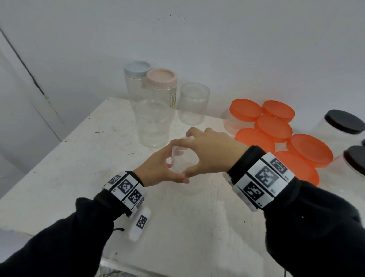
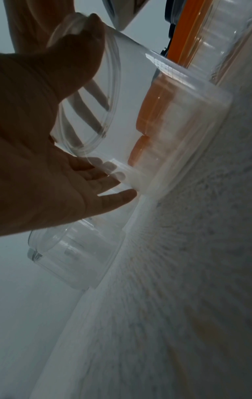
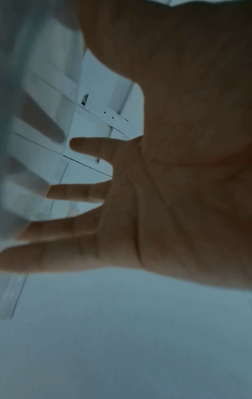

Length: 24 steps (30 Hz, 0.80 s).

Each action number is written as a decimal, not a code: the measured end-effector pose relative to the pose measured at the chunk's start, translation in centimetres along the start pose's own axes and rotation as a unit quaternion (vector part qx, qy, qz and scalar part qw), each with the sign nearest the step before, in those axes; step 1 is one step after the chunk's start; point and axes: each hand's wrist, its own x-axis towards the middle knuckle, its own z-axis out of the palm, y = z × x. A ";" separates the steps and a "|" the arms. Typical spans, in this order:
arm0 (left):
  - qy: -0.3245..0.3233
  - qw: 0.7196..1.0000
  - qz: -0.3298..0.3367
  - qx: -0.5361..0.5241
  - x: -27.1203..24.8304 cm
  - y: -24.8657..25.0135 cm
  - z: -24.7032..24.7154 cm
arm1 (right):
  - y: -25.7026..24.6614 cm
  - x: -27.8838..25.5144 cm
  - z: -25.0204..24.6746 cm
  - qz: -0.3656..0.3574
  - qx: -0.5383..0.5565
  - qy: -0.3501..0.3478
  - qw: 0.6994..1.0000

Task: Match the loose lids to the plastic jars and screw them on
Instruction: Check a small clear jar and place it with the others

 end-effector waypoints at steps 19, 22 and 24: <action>0.002 0.999 0.009 -0.033 0.1 -0.1 0.5 | -0.4 -1.0 2.6 0.039 0.011 0.081 0.996; -0.005 1.000 0.008 -0.024 -0.1 -0.2 0.4 | -0.4 -1.0 2.8 0.041 0.016 0.079 0.996; -0.029 1.000 0.007 -0.008 0.0 0.1 0.2 | -0.2 -1.0 3.0 0.041 0.026 0.078 0.996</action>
